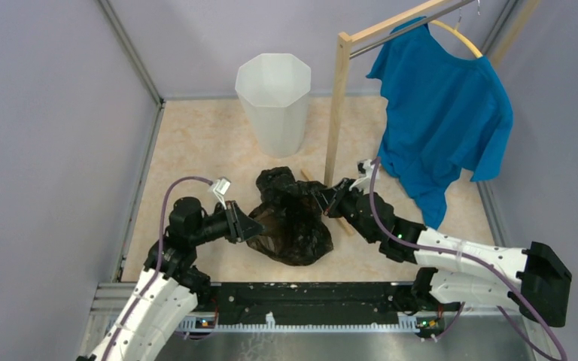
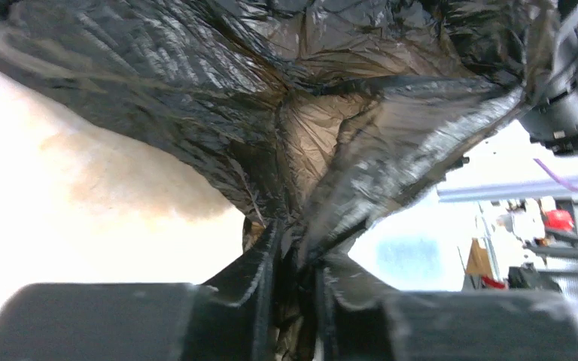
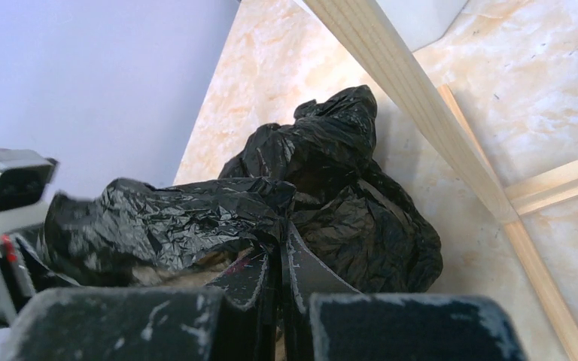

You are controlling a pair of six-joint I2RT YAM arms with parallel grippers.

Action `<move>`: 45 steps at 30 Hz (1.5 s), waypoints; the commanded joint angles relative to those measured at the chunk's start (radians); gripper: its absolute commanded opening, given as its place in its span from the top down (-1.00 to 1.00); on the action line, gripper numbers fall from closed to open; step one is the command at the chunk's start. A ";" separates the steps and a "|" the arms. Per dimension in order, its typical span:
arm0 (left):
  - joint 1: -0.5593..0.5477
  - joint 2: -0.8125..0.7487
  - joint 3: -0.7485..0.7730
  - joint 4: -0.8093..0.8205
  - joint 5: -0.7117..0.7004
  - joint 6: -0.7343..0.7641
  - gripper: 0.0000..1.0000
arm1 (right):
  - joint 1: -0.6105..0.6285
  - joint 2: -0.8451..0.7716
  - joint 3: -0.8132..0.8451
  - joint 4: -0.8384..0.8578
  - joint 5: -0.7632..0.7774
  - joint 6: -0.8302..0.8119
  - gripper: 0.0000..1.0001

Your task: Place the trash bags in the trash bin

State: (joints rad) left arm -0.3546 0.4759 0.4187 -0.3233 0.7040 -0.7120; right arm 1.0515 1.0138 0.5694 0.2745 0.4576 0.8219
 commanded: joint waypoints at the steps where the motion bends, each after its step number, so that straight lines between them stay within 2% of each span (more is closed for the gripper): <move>1: -0.002 0.011 0.165 -0.167 -0.227 0.073 0.65 | -0.014 -0.056 0.046 -0.067 0.014 -0.072 1.00; 4: -0.002 0.009 0.266 -0.320 -0.445 0.088 1.00 | -0.014 -0.074 0.061 -0.155 -0.007 -0.213 1.00; 7: -0.003 -0.018 0.295 -0.383 -0.631 0.047 1.00 | -0.013 -0.110 0.056 -0.193 -0.156 -0.413 1.00; 9: -0.002 -0.042 0.284 -0.379 -0.682 0.008 1.00 | -0.013 -0.112 0.062 -0.224 -0.291 -0.489 1.00; 11: -0.003 -0.044 0.264 -0.376 -0.695 -0.041 1.00 | -0.013 -0.081 0.097 -0.268 -0.362 -0.502 1.00; 13: -0.002 -0.026 0.249 -0.372 -0.695 -0.092 1.00 | -0.013 -0.011 0.151 -0.323 -0.384 -0.495 1.00; 15: -0.002 0.000 0.235 -0.360 -0.695 -0.132 1.00 | -0.008 0.077 0.193 -0.306 -0.388 -0.490 1.00; 17: -0.002 0.025 0.232 -0.323 -0.756 -0.142 1.00 | 0.004 0.172 0.249 -0.281 -0.357 -0.489 1.00; 19: -0.002 0.063 0.279 -0.294 -0.829 -0.126 1.00 | 0.006 0.281 0.395 -0.304 -0.332 -0.495 1.00; 21: -0.001 0.126 0.407 -0.262 -0.903 -0.061 1.00 | 0.010 0.386 0.599 -0.374 -0.308 -0.528 1.00; 24: -0.001 0.263 0.790 -0.234 -0.952 0.131 1.00 | 0.036 0.502 0.968 -0.498 -0.238 -0.638 1.00; 27: -0.001 0.343 1.144 -0.119 -0.778 0.302 1.00 | 0.087 0.526 1.240 -0.531 -0.190 -0.772 1.00; 29: -0.001 0.316 1.211 0.001 -0.546 0.370 1.00 | 0.118 0.483 1.295 -0.471 -0.195 -0.862 1.00; 32: -0.001 0.174 1.045 0.159 -0.410 0.373 1.00 | 0.128 0.363 1.153 -0.295 -0.276 -0.919 1.00; 33: -0.001 0.118 0.951 0.183 -0.422 0.361 1.00 | 0.128 0.323 1.030 -0.212 -0.290 -0.929 1.00; 35: 0.000 0.004 0.729 0.150 -0.541 0.319 1.00 | 0.128 0.260 0.832 -0.087 -0.286 -0.926 1.00; 38: -0.001 -0.119 0.524 -0.082 -0.791 0.189 1.00 | 0.118 0.238 0.566 0.003 -0.225 -0.874 1.00; 41: -0.004 -0.193 0.433 -0.418 -1.011 -0.050 1.00 | 0.105 0.264 0.376 -0.001 -0.228 -0.737 1.00; 43: -0.005 -0.240 0.403 -0.484 -1.002 -0.112 1.00 | 0.105 0.275 0.270 0.028 -0.254 -0.655 1.00; 45: -0.005 -0.280 0.405 -0.474 -0.985 -0.121 1.00 | 0.105 0.271 0.215 0.039 -0.279 -0.609 1.00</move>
State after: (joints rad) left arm -0.3557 0.2836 0.8089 -0.6239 -0.1719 -0.6777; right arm 1.1629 1.2911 0.8822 0.2855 0.2081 0.0727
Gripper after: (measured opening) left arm 0.006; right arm 0.003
